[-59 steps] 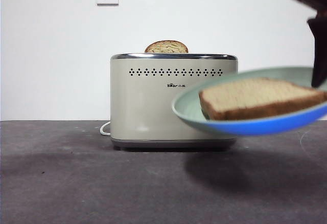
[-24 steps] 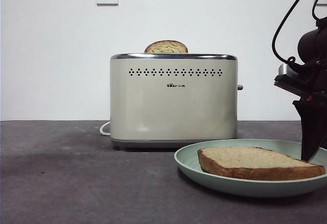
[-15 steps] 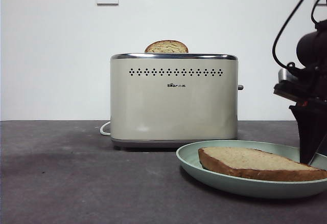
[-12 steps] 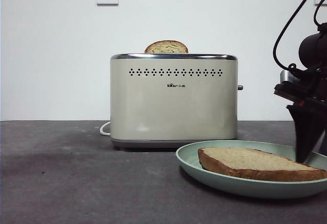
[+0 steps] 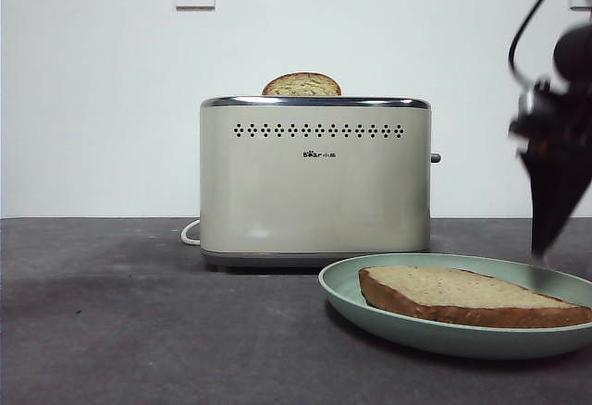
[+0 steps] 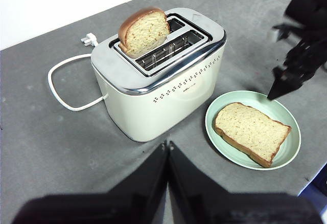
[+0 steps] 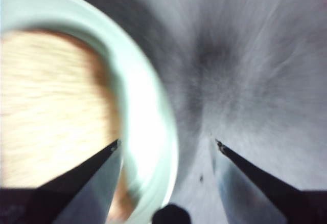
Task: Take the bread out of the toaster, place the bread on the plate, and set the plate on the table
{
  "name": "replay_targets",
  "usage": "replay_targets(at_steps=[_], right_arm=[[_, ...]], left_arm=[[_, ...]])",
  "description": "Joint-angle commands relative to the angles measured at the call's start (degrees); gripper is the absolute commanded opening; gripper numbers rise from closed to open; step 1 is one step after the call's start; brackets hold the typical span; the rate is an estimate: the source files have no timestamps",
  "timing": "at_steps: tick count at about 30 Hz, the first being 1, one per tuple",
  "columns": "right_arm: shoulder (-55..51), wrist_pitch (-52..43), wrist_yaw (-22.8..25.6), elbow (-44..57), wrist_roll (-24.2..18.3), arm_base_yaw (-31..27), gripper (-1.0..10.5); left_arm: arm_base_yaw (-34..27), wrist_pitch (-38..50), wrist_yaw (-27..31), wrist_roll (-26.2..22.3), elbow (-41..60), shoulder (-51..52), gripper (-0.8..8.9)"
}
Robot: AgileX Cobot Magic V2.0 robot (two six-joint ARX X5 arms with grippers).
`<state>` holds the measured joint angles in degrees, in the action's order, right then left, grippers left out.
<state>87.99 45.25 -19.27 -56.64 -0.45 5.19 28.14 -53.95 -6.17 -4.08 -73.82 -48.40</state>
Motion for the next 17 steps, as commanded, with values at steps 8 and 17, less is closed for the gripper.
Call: replay_targets(at_steps=[8,17], right_arm=[[-24.2,7.6,-5.5,0.3,-0.2,1.9,2.8],[-41.7,17.0,-7.8,0.3,-0.5,7.8,2.3]], left_arm=[[-0.1,-0.6,-0.3,-0.4,0.1,0.1,-0.08],[-0.1,-1.6,-0.3,-0.4,0.1,0.1,-0.08]])
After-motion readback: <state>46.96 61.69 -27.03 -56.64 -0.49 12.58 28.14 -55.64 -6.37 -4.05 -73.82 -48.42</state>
